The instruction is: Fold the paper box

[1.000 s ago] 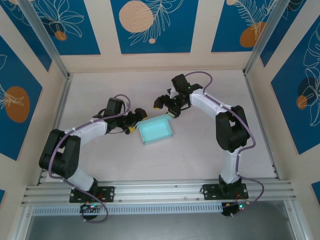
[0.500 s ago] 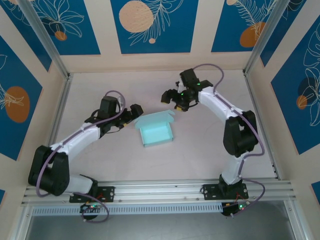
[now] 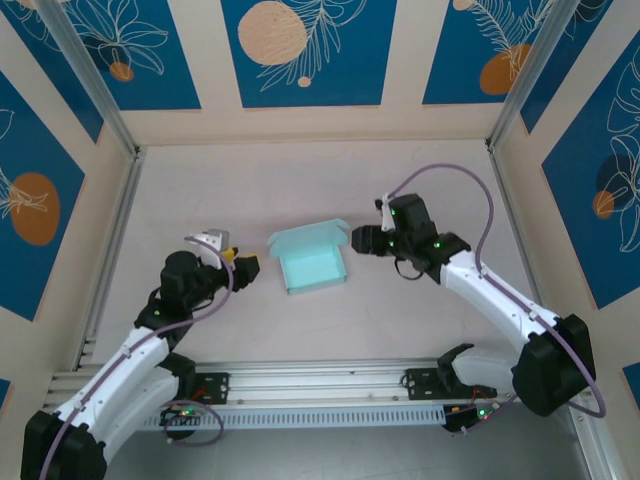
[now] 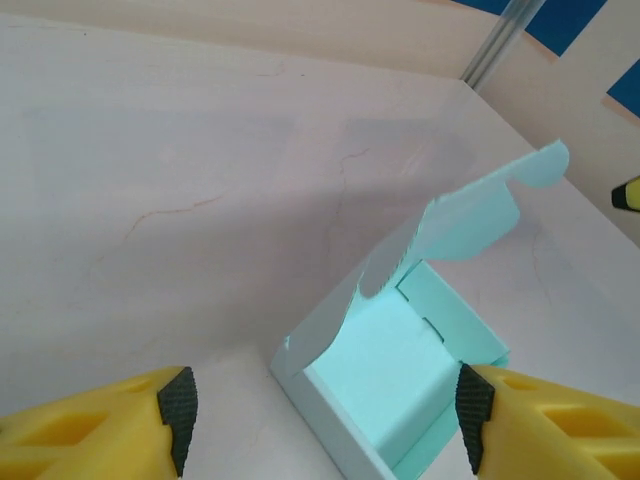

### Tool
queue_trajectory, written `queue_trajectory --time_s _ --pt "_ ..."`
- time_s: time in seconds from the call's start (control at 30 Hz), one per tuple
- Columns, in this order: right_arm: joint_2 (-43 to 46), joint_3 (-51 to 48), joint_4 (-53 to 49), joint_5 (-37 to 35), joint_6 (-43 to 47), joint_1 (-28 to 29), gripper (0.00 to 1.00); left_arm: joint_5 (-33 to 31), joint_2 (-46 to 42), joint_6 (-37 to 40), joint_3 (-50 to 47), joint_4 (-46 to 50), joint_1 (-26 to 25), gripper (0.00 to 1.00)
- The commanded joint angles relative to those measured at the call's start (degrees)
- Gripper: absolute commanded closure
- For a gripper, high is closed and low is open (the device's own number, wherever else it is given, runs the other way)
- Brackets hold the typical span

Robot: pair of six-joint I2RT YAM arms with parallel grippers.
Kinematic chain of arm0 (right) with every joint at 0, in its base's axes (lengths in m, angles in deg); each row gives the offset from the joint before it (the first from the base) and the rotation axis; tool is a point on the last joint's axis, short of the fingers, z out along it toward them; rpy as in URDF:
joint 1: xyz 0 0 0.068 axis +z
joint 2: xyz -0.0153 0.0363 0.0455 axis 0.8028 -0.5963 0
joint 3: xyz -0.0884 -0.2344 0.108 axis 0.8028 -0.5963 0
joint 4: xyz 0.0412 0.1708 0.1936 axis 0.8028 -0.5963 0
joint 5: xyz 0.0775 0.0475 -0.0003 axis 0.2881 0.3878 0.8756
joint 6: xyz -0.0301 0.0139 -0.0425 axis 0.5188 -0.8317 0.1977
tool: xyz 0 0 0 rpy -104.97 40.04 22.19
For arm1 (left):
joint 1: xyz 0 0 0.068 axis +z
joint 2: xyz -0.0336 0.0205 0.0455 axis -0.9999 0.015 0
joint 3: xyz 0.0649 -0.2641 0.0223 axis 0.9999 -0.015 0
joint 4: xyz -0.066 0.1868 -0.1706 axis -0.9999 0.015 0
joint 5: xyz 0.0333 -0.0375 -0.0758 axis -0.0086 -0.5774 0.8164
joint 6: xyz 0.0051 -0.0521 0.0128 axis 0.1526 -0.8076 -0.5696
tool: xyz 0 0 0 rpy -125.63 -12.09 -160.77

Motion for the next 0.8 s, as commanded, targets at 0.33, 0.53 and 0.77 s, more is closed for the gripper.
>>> queue_trajectory --time_s 0.33,0.53,0.77 --pt "-8.4 0.1 16.7 -4.6 13.0 4.3 0.48 1.1 17.2 5.6 3.1 -14.8 -5.1 0.4" --pt "-13.0 3.3 16.2 -3.8 13.2 3.8 0.48 -3.0 23.3 6.6 5.8 -16.9 -8.2 0.49" --pt "-14.9 3.7 17.0 -2.0 12.0 3.4 0.49 -4.6 28.5 7.3 9.4 -17.2 -10.3 0.64"
